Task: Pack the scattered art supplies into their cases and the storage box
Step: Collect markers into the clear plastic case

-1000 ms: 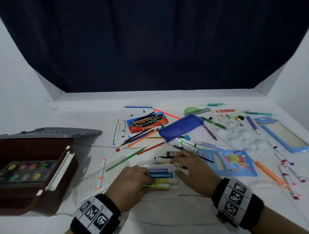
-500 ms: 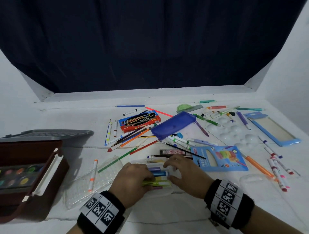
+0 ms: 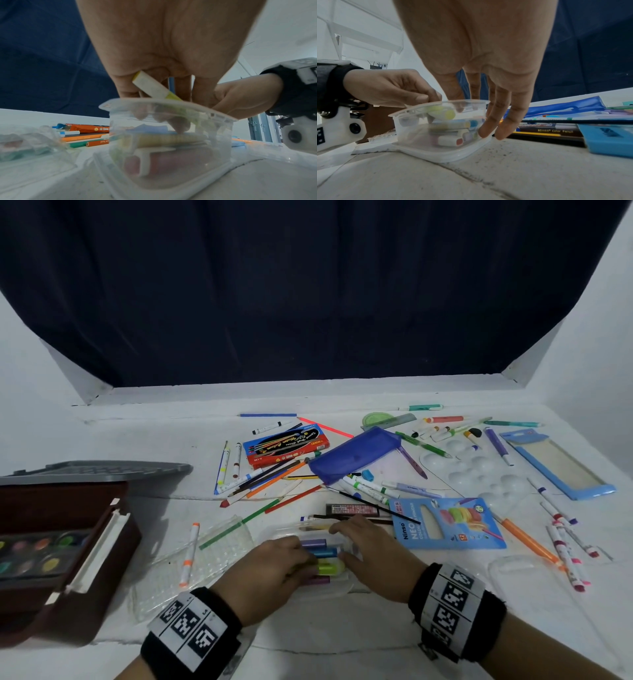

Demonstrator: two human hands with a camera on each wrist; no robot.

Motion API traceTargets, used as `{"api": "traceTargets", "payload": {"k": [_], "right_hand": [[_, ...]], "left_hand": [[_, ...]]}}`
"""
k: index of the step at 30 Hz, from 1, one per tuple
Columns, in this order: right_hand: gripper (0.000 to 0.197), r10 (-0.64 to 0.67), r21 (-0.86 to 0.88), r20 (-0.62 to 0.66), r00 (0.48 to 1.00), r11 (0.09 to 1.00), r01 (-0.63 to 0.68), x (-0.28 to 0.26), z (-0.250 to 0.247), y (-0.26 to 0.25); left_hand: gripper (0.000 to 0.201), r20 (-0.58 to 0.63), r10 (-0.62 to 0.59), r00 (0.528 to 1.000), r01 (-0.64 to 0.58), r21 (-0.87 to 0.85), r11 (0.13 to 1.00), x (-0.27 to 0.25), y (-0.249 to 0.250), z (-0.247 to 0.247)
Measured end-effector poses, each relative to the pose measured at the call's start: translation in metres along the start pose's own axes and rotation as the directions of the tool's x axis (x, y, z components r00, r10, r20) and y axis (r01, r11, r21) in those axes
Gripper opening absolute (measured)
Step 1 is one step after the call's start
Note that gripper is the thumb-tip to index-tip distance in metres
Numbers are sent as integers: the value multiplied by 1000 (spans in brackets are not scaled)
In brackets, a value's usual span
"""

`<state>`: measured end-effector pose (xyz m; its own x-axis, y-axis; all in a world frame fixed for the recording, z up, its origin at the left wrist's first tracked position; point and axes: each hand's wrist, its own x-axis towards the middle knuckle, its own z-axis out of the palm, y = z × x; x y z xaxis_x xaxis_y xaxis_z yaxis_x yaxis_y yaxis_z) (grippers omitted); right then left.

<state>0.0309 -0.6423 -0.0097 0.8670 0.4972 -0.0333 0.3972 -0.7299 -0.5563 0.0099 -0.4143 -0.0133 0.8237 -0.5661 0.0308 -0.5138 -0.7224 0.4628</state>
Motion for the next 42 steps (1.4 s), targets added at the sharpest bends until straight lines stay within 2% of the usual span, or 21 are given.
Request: {"api": "traceTargets", "payload": {"k": [5, 7, 11, 13, 16, 19, 25, 26, 29, 35, 39, 42], "right_hand": [[36, 6, 25, 0, 1000, 1000, -6, 1, -3, 2], [36, 8, 28, 6, 1000, 1000, -8, 1, -5, 2], [36, 8, 32, 15, 1000, 999, -9, 2, -6, 0], [36, 5, 29, 15, 1000, 1000, -6, 1, -6, 0], [38, 1, 34, 12, 1000, 999, -2, 2, -7, -1], [40, 13, 25, 19, 1000, 1000, -14, 3, -7, -2], [43, 46, 42, 23, 999, 998, -47, 2, -8, -5], [43, 53, 47, 24, 998, 997, -54, 2, -8, -5], [48, 73, 67, 34, 997, 995, -75, 2, -8, -8], [55, 131, -9, 48, 990, 991, -130, 2, -7, -13], [56, 162, -13, 49, 986, 987, -161, 4, -7, -15], [55, 176, -12, 31, 984, 984, -176, 5, -5, -17]], "left_hand": [[43, -60, 48, 997, -42, 101, 994, 1, 2, 0], [40, -85, 56, 995, -43, 148, 988, 4, 4, 1], [31, -61, 9, 998, 4, 207, 978, 10, 14, 1], [24, -70, 46, 997, -27, 253, 967, 11, 14, 1], [23, -77, 49, 996, -27, 270, 963, 14, 15, 1], [27, -29, 21, 999, -12, 259, 966, 17, 16, 0], [16, -39, 110, 993, -94, 293, 952, 17, 12, 0], [16, -44, 126, 991, -108, 295, 949, 16, 12, -1], [32, -27, 146, 989, -131, 297, 946, 16, 9, -1], [48, 64, 67, 996, -85, 350, 933, 19, 2, 3], [43, 135, 47, 990, -90, 336, 938, 21, 4, -1], [50, 148, 25, 989, -69, 300, 951, 20, 3, -5]]}}
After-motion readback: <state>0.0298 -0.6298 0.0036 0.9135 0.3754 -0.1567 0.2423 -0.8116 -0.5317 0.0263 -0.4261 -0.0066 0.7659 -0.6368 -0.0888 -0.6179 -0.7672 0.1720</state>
